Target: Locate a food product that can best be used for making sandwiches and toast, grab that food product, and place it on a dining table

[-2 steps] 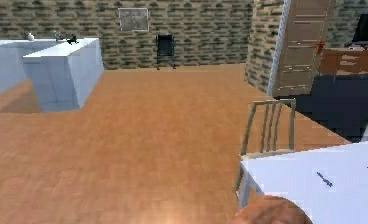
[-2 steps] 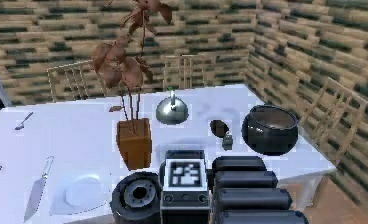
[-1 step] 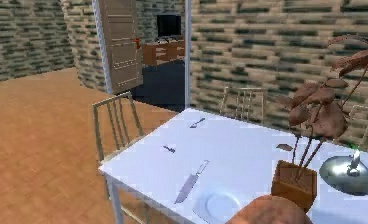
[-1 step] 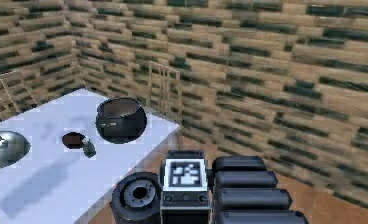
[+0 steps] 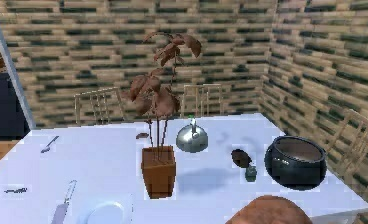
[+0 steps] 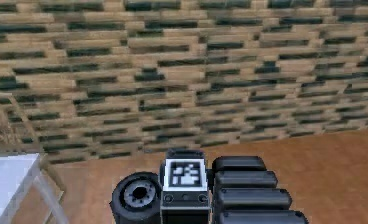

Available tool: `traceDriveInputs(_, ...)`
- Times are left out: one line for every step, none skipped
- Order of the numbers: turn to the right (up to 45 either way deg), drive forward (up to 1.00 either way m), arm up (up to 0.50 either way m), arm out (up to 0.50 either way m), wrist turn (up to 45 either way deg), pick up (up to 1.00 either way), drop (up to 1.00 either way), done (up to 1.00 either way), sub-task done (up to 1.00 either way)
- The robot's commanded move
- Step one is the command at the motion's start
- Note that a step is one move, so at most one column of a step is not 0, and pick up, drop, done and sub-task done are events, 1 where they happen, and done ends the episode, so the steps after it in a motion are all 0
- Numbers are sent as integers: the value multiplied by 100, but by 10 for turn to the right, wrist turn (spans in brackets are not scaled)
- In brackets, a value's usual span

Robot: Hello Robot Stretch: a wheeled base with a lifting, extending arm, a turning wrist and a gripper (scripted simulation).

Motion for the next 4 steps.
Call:
traceDriveInputs(0, 25, 0, 0, 0, 0, 0, 0, 0)
traceDriveInputs(-450, 0, 0, 0, 0, 0, 0, 0, 0)
traceDriveInputs(-450, 0, 0, 0, 0, 0, 0, 0, 0)
traceDriveInputs(-30, 0, 0, 0, 0, 0, 0, 0, 0)
